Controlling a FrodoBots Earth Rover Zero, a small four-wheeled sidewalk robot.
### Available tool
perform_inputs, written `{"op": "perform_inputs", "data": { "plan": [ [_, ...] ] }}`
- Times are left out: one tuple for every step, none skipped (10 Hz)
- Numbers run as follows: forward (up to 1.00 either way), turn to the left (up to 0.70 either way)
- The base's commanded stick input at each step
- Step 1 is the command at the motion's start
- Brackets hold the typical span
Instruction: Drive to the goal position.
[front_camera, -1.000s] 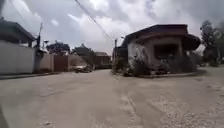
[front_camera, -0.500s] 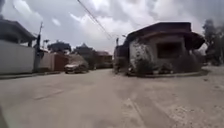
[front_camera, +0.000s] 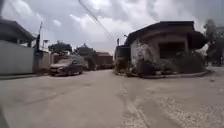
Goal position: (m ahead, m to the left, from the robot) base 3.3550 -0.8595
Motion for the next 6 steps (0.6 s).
{"op": "perform_inputs", "data": {
  "plan": [
    [0.50, 0.01],
    [0.50, 0.01],
    [0.50, 0.01],
    [0.50, 0.01],
    [0.50, 0.01],
    [0.50, 0.01]
  ]
}}
